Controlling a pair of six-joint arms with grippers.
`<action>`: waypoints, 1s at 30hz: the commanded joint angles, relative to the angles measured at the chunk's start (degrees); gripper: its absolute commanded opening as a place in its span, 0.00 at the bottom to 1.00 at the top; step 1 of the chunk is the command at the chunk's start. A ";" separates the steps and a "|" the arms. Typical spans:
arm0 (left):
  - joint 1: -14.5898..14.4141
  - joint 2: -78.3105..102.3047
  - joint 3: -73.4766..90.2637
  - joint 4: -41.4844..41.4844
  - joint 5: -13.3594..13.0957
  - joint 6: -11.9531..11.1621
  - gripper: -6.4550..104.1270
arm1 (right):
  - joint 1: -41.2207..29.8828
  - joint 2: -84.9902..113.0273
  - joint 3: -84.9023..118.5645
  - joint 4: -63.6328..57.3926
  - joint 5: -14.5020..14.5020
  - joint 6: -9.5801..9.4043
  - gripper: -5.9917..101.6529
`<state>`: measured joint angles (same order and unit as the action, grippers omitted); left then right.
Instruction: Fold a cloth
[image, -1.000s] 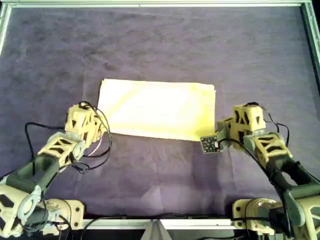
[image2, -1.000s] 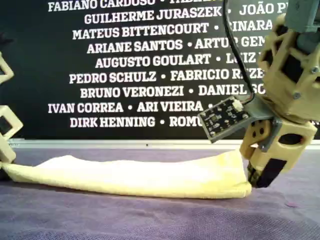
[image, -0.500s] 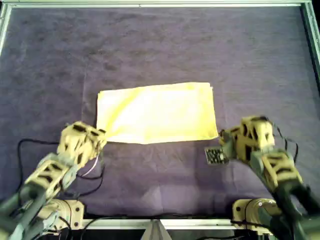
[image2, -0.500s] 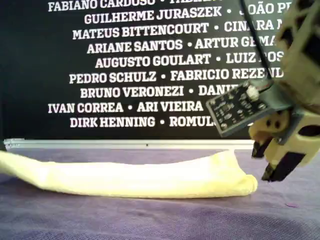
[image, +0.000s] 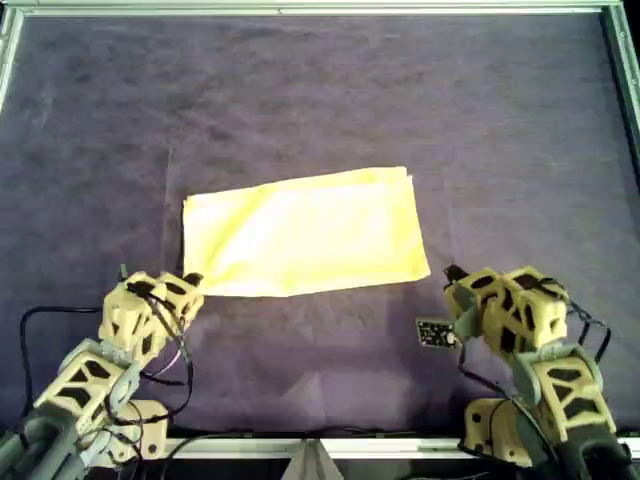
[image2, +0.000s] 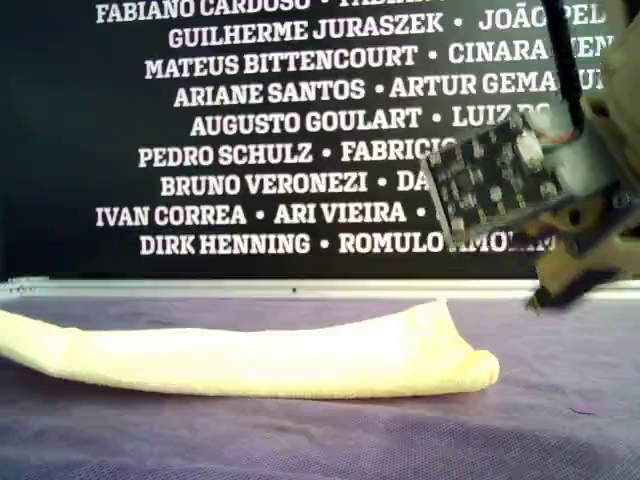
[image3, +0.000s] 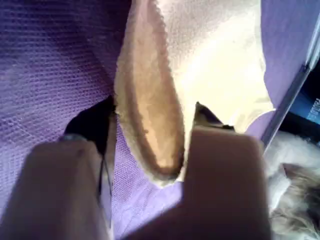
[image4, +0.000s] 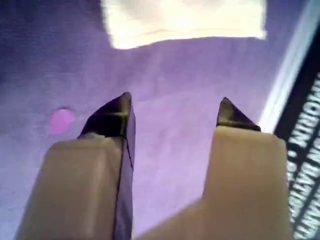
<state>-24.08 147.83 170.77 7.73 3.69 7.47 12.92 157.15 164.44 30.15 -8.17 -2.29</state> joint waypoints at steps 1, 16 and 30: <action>-0.35 1.32 -1.93 -0.18 0.53 0.18 0.64 | 0.26 5.36 -1.32 -2.11 -0.44 -0.44 0.69; -0.09 1.41 1.41 -0.09 -6.77 0.18 0.90 | 2.72 5.62 0.53 10.99 -0.44 -5.80 0.69; -0.97 7.47 0.26 1.76 -15.64 0.09 0.90 | 2.90 14.15 5.27 11.95 -0.62 -6.59 0.69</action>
<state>-24.17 157.06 173.06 9.05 -11.16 7.29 15.73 169.98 169.80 41.84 -8.35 -8.44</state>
